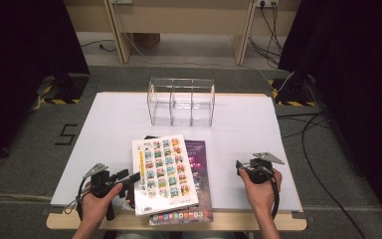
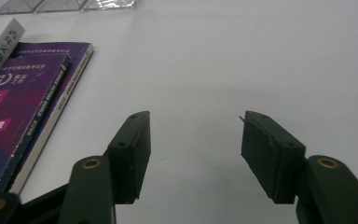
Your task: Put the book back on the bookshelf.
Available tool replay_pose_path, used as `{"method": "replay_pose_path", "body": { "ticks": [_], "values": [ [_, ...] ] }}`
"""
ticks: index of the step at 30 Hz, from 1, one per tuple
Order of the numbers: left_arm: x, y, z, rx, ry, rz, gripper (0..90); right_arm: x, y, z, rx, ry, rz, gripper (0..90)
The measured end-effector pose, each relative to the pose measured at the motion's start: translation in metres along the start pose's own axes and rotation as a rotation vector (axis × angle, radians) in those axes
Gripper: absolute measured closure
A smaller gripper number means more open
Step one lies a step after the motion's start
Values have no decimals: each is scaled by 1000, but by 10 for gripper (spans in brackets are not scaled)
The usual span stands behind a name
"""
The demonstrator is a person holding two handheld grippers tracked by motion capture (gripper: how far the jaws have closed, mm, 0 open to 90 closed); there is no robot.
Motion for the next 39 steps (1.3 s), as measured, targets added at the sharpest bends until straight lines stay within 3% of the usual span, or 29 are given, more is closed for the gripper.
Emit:
{"method": "replay_pose_path", "body": {
  "ticks": [9,11,15,16,17,18,19,22,27,29,33,35,37,39],
  "values": [
    [4,-2,0,18,27,-30,459,10,0,-24,94,19,-14,527],
    [3,-2,-1,21,46,-57,509,12,-1,-29,108,23,-18,542],
    [12,1,-4,36,53,-58,657,14,-2,-36,128,29,-30,567],
    [17,3,-9,82,55,-70,706,14,-3,-40,134,31,-38,583],
    [17,3,-9,82,55,-70,746,14,-3,-40,134,31,-38,583],
    [20,4,-16,125,46,-109,775,14,-4,-44,139,39,-43,610],
    [20,4,-16,125,46,-109,800,14,-4,-44,139,39,-43,610],
    [24,-5,-26,171,30,-174,835,15,-9,-54,165,47,-59,641],
    [22,-18,-23,165,11,-239,872,15,-13,-68,205,60,-87,632],
    [21,-22,-22,194,-35,-273,887,16,-14,-70,209,62,-91,621],
    [22,-23,-21,208,-56,-296,897,16,-15,-72,212,61,-101,611],
    [22,-24,-20,218,-79,-317,897,15,-18,-76,218,74,-107,609],
    [25,-27,-17,235,-132,-335,898,15,-19,-78,222,77,-108,605],
    [26,-29,-15,234,-139,-338,898,15,-19,-79,222,74,-111,602]
  ]
}}
Point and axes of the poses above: each handheld gripper's, and its own axes: y roughly backward along the jaws, x roughly out of its top, z roughly to its right, the point moved 10 cm from there along -y, roughly forward along the jaws, and after that the axes turned 3 degrees about -z, right-handed, at the moved point
